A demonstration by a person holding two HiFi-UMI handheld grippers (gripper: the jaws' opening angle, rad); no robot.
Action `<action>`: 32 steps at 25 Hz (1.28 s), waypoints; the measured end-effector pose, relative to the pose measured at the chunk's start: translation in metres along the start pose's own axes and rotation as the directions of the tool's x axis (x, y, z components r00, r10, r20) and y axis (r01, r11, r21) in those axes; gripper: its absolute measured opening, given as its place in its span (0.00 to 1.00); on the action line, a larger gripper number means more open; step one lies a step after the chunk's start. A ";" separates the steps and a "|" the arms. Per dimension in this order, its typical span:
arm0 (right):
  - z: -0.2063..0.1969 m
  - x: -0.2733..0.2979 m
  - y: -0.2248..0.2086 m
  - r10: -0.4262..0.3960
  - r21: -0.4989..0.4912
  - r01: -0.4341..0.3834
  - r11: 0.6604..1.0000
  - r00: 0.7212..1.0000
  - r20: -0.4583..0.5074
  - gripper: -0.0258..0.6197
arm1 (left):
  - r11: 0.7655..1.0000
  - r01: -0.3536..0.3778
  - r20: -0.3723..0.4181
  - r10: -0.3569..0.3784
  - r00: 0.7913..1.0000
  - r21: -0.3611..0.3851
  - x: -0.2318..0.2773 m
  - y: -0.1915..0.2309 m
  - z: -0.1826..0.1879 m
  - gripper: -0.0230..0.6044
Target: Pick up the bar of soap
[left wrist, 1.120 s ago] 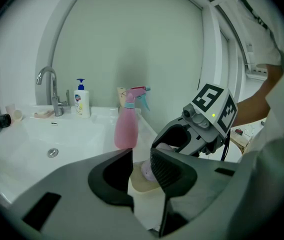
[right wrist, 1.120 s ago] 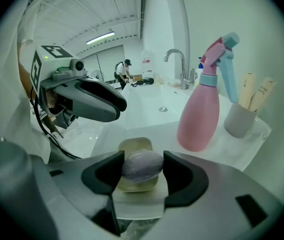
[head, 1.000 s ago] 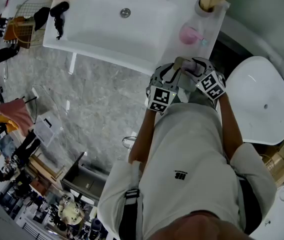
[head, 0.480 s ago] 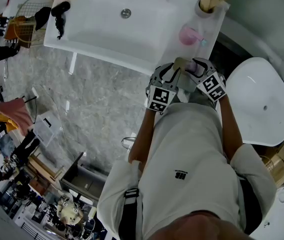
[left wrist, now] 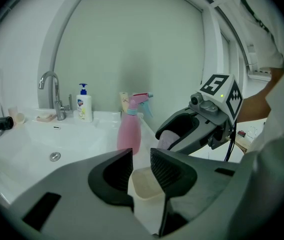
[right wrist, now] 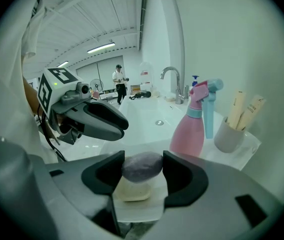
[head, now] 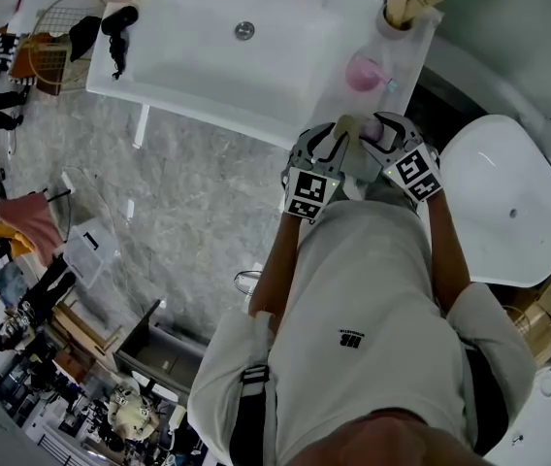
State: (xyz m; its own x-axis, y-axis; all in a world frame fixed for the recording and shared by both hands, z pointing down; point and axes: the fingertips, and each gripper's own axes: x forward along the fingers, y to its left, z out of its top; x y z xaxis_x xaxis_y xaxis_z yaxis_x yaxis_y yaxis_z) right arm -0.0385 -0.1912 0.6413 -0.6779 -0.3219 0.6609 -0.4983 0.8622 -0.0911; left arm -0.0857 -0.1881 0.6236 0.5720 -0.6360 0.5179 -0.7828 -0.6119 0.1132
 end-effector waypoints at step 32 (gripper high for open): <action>0.113 -0.088 0.005 -0.075 -0.072 0.098 0.993 0.959 0.272 0.43 | 0.994 -0.101 0.251 0.086 0.964 0.050 -0.058 0.007 0.100 0.24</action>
State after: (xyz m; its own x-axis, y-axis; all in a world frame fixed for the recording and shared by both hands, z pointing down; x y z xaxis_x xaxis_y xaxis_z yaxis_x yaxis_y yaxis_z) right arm -0.0422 -0.2029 0.4989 -0.7600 -0.4795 0.4386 -0.5217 0.8527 0.0282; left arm -0.0997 -0.2021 0.5099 0.5459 -0.7836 0.2965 -0.8235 -0.5670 0.0176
